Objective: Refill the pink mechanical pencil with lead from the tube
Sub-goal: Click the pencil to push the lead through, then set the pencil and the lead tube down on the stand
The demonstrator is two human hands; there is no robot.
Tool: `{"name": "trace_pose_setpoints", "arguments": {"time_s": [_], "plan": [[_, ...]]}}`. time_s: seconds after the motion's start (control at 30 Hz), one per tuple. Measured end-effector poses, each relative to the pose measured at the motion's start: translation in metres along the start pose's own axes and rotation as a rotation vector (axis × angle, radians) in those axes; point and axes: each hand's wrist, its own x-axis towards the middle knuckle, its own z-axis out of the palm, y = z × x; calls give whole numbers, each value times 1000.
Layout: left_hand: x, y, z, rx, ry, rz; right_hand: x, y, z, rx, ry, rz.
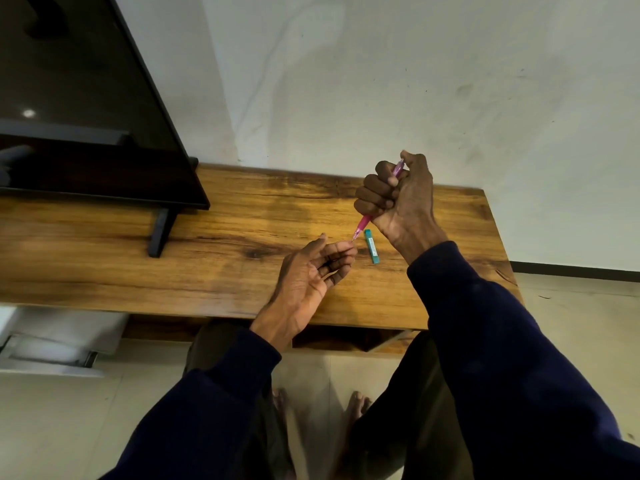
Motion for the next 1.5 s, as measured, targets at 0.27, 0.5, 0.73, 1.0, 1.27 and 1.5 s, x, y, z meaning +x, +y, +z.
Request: {"name": "trace_pose_setpoints", "arguments": {"time_s": [0.27, 0.5, 0.73, 1.0, 1.27, 1.5], "plan": [[-2, 2, 5, -55, -36, 2, 0, 0, -1, 67, 11, 28], [0, 1, 3, -72, -51, 11, 3, 1, -5, 74, -11, 36], [2, 3, 1, -38, -21, 31, 2, 2, -9, -40, -64, 38], [6, 4, 1, 73, 49, 70, 8, 9, -19, -661, -89, -56], [13, 0, -23, 393, 165, 135, 13, 26, -30, -986, 91, -184], [33, 7, -36, 535, 328, 149, 32, 63, -57, -1109, 281, -38]]}}
